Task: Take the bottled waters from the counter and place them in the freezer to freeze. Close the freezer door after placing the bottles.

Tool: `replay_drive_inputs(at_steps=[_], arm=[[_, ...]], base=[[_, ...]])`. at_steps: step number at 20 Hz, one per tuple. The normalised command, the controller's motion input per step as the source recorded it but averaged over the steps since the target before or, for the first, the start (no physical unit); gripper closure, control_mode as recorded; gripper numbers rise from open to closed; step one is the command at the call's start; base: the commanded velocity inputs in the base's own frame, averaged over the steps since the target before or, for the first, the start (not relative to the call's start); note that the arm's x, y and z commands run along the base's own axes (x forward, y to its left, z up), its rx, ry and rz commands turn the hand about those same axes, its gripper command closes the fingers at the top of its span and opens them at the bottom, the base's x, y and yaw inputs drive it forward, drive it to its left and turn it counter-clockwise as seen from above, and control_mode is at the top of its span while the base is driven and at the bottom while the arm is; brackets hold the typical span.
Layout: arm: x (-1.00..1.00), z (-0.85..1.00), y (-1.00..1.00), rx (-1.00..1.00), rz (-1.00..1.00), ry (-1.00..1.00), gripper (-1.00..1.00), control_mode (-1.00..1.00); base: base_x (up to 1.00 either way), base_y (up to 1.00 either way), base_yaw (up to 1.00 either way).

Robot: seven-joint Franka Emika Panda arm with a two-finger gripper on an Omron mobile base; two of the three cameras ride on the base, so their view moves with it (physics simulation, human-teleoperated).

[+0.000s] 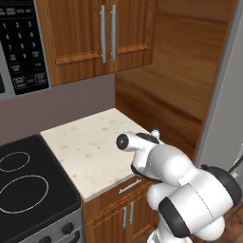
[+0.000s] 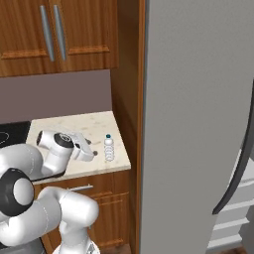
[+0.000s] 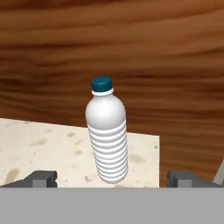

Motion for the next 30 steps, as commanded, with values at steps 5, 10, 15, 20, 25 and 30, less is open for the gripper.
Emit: replay_drive_inputs(at_steps=[5, 10, 15, 20, 25, 30], arm=[[0.01, -0.01, 0.0, -0.02, 0.02, 0.0, -1.0, -1.0], [0.04, -0.02, -0.02, -0.02, 0.0, 0.0, -1.0, -1.0], [0.1, 0.0, -0.02, -0.02, 0.0, 0.0, -1.0, -1.0], [0.03, 0.0, 0.0, -0.01, -0.05, 0.0, -1.0, -1.0], [0.0, 0.0, 0.0, -0.02, -0.11, 0.0, -1.0, -1.0], [0.01, 0.0, 0.0, -0.01, -0.1, 0.0, -1.0, -1.0]], base=[[0.0, 0.0, 0.0], [0.0, 0.0, 0.0], [0.0, 0.0, 0.0], [0.0, 0.0, 0.0], [0.0, 0.0, 0.0], [0.0, 0.0, 0.0]])
